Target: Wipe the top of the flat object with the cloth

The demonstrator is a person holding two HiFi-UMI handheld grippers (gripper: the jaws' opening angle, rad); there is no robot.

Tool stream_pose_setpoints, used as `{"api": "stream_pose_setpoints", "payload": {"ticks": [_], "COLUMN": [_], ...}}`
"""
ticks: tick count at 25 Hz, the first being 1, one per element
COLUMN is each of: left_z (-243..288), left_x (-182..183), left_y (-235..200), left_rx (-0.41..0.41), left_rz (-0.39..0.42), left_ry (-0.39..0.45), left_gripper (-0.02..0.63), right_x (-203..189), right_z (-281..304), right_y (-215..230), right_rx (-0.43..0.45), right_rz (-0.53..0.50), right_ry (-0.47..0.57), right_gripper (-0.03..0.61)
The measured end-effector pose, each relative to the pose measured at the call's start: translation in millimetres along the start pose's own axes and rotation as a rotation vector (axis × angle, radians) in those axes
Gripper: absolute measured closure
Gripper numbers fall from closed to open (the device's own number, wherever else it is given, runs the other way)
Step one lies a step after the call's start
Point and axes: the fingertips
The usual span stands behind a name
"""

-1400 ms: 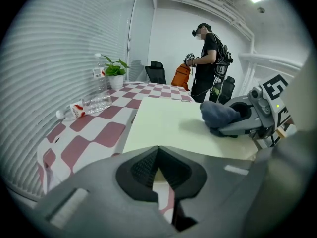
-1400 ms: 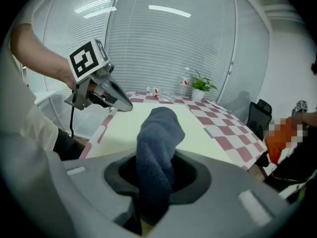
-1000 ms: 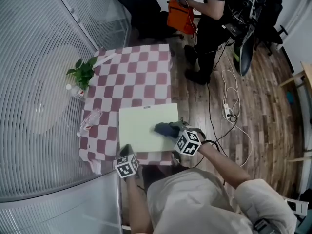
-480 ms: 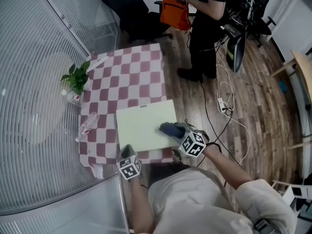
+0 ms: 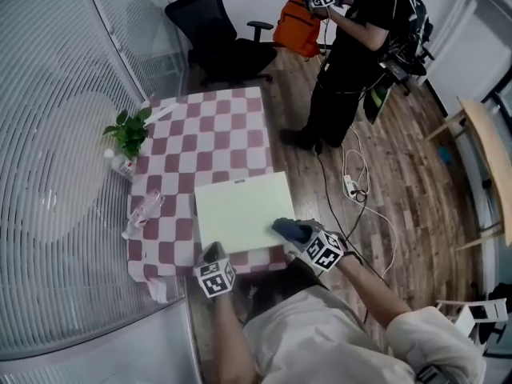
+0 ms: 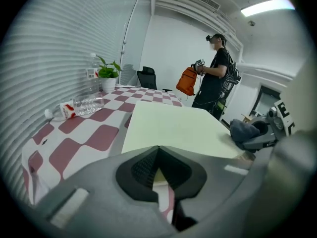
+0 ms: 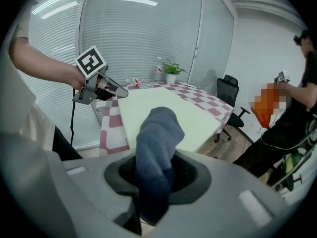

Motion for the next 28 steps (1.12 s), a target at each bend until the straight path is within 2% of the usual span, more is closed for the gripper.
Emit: {"api": "stream_pose_setpoints", "payload": {"ticks": [5,10,18,28], "left_z": [-1,2,2,4], "left_x": [-4,-6,-4,-4], "left_y": [0,0,-3,-1], "left_rx": [-0.024,-0.045,-0.077,-0.109], "left_rz": [0.021,-0.01,-0.006,0.061], "left_ry": [0.017,0.02,0.031,-0.005], "left_gripper": [0.606,0.606,0.606,0.606], "right_x": [13,35,72,105], "right_z": [11,29,55,74], "right_y": [-18,-40,-62,-77], "right_rx": [0.021,0.066,0.141,0.184], "right_rz": [-0.073,-0.097,-0.135,-0.187], "right_ry": [-0.027,-0.015,0.023,0.051], "right_gripper": [0.463,0.463,0.463,0.465]}}
Point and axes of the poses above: the fingertips, and each gripper's own axes: z forward along the fingers, y to its right, x out of its top, and after that the axes turned 2 degrees about -y, right-handed
